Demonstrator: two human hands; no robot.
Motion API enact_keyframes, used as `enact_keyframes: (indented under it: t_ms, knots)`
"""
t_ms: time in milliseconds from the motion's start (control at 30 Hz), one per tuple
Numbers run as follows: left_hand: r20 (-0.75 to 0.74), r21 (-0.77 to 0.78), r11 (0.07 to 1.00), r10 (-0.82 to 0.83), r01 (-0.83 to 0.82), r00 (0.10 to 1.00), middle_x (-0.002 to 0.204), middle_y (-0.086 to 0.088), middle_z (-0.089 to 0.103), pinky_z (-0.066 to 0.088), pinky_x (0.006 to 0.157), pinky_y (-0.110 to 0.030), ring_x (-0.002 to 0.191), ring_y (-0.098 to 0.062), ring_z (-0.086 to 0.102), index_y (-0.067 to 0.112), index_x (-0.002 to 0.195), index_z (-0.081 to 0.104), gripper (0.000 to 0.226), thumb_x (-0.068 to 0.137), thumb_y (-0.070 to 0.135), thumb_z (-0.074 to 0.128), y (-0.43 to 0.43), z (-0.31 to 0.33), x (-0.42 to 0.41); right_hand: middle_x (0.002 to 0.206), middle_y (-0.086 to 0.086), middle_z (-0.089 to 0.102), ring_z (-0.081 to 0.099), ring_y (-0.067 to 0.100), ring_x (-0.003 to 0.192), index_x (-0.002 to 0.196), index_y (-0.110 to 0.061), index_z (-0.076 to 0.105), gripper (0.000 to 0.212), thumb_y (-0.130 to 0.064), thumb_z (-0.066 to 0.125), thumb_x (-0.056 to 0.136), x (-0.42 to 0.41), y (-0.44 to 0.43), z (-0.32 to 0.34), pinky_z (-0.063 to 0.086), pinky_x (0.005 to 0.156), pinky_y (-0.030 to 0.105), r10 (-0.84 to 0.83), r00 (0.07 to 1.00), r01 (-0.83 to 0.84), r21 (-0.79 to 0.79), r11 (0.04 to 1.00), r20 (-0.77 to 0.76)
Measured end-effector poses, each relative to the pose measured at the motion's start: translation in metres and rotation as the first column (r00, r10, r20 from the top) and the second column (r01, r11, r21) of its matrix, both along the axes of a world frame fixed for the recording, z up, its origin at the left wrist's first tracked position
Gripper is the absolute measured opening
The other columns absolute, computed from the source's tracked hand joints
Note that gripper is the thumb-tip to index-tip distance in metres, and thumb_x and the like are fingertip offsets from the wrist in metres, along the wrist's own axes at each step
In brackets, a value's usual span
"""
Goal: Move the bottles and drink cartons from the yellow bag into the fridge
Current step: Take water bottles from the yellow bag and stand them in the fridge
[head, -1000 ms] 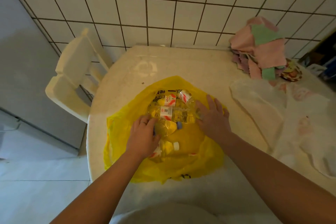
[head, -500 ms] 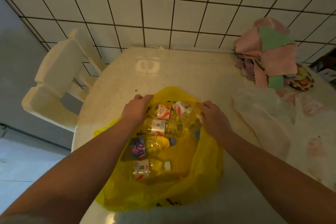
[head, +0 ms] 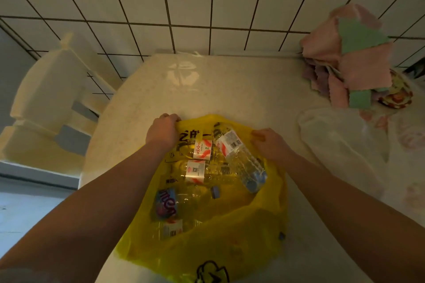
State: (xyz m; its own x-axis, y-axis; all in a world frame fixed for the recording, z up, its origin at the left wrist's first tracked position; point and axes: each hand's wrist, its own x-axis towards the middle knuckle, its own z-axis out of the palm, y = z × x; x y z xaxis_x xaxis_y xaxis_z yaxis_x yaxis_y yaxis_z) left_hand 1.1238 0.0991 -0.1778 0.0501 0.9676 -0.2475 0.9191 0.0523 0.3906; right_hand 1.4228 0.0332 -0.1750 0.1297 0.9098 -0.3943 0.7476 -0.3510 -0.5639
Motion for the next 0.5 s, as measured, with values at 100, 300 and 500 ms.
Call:
enact_keyframes:
  t_ms: [100,300,500]
  knots:
    - [-0.044,0.063,0.996,-0.065,0.067,0.997,0.136,-0.01,0.049,0.043,0.098,-0.049,0.125,-0.035,0.045,0.026,0.137,0.051,0.054,0.086,0.022,0.066,-0.011,0.006,0.004,0.148,0.007,0.045,0.041,0.024,0.137,0.128,-0.017,0.064,0.036,-0.029,0.062,0.095,-0.003,0.001,0.017,0.029,0.111,0.033,-0.078,0.995,0.081,0.051,0.995,-0.06]
    - [0.123,0.429,0.882,-0.269,0.193,0.955,0.118,-0.007,0.056,0.047,0.087,-0.039,0.11,-0.026,0.051,0.014,0.119,0.06,0.041,0.082,0.026,0.074,-0.082,0.034,0.006,0.132,0.006,0.057,0.053,0.029,0.117,0.106,-0.013,0.07,0.021,-0.016,0.07,0.086,-0.025,-0.026,0.055,0.044,0.099,0.047,0.182,0.964,-0.255,0.49,0.834,0.193]
    - [-0.032,-0.092,0.957,-0.28,0.276,0.959,0.14,-0.001,0.044,0.046,0.1,-0.037,0.125,-0.024,0.046,0.026,0.137,0.044,0.061,0.085,0.046,0.069,-0.145,0.029,0.0,0.136,0.005,0.047,0.046,0.029,0.122,0.138,-0.019,0.045,0.056,-0.04,0.06,0.088,-0.066,-0.042,0.048,0.044,0.097,0.042,0.267,0.884,-0.355,0.18,0.917,0.382]
